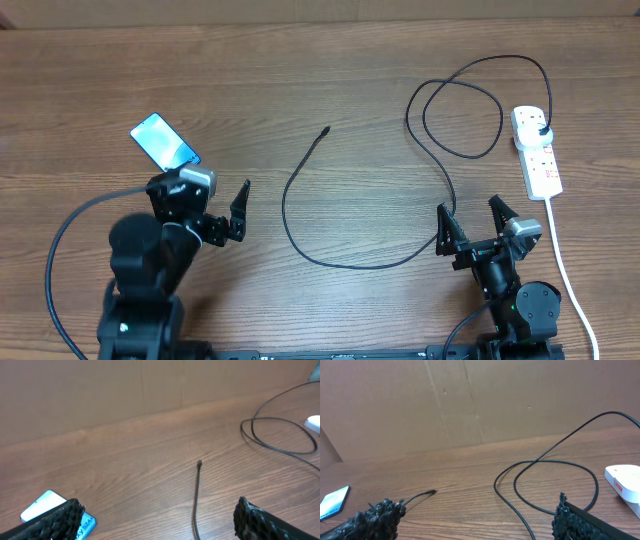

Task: Plug charger to phone and switch on socket
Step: 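Move the left gripper forward toward the smartphone on the left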

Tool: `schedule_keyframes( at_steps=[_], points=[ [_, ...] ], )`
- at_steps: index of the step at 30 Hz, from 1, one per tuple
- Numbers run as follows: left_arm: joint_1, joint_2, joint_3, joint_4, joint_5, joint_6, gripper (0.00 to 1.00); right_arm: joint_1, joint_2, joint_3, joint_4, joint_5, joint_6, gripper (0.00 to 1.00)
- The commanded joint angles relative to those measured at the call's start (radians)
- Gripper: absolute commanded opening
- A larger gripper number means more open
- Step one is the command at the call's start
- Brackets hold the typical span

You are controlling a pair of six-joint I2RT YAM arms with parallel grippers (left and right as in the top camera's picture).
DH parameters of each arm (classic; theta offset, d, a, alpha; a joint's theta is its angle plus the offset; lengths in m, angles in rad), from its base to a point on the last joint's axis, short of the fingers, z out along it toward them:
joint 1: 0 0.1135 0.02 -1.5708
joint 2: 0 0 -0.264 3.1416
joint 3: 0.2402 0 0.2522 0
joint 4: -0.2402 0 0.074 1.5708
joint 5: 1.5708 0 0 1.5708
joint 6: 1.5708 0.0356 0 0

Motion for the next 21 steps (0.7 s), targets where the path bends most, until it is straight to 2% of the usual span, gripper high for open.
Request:
schedule_keyframes(
  at_steps=[1, 8, 12, 21],
  points=[
    [0.007, 0.089, 0.142, -0.077, 0.009, -0.014, 1.0, 0.005, -0.008, -0.011, 0.005, 0.01, -0.005, 1.0],
    [0.007, 0.243, 0.351, -0.243, 0.023, -0.014, 1.0, 0.005, -0.008, -0.011, 0.005, 0.01, -0.005, 1.0],
    [0.007, 0.311, 0.468, -0.371, 0.158, -0.005, 1.0, 0.005, -0.008, -0.011, 0.005, 0.01, -0.005, 1.0],
    [0.007, 0.333, 0.469, -0.499, 0.14, 0.003, 1.0, 0.005, -0.008, -0.011, 0.005, 0.01, -0.005, 1.0]
  ],
)
